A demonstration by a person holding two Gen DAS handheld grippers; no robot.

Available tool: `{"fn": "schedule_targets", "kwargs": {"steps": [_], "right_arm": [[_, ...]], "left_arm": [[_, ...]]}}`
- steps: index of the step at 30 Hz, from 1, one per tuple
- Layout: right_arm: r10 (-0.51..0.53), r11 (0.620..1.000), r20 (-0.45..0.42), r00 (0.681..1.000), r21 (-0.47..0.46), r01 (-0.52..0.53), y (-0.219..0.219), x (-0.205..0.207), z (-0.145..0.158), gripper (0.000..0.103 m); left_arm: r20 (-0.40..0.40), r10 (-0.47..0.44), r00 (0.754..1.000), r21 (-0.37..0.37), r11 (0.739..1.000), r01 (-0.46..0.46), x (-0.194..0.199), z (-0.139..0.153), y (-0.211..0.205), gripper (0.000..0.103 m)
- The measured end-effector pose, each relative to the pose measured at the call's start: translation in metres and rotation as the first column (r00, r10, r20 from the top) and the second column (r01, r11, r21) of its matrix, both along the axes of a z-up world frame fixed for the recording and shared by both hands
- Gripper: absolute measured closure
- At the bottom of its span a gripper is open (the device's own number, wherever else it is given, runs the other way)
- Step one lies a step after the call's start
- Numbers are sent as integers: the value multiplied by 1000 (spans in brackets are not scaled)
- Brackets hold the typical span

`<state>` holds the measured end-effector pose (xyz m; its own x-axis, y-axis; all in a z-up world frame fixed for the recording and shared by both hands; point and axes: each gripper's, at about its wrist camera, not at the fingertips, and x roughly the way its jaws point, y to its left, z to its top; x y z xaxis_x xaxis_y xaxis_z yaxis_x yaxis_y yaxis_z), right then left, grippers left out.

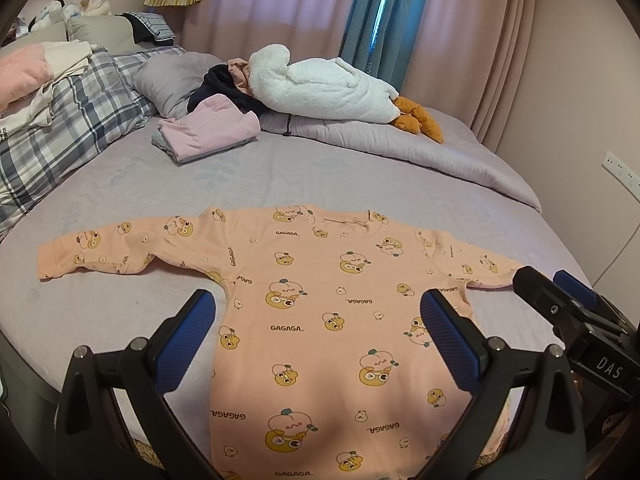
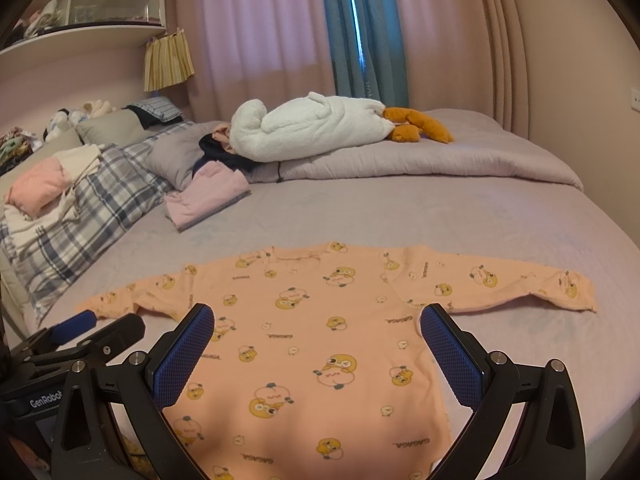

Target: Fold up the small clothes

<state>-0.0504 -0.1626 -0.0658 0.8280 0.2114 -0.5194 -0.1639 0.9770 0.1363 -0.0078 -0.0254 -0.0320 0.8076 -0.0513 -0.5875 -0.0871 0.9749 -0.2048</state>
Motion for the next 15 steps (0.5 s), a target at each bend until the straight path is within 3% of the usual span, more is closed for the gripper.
{"fn": "schedule_targets", "kwargs": {"steps": [15], "right_arm": [[0,1000,0,1000,0,0,0,0,0,1]], "left_arm": [[0,-1,1000,-2,1000,1,-1,1,2,1]]}}
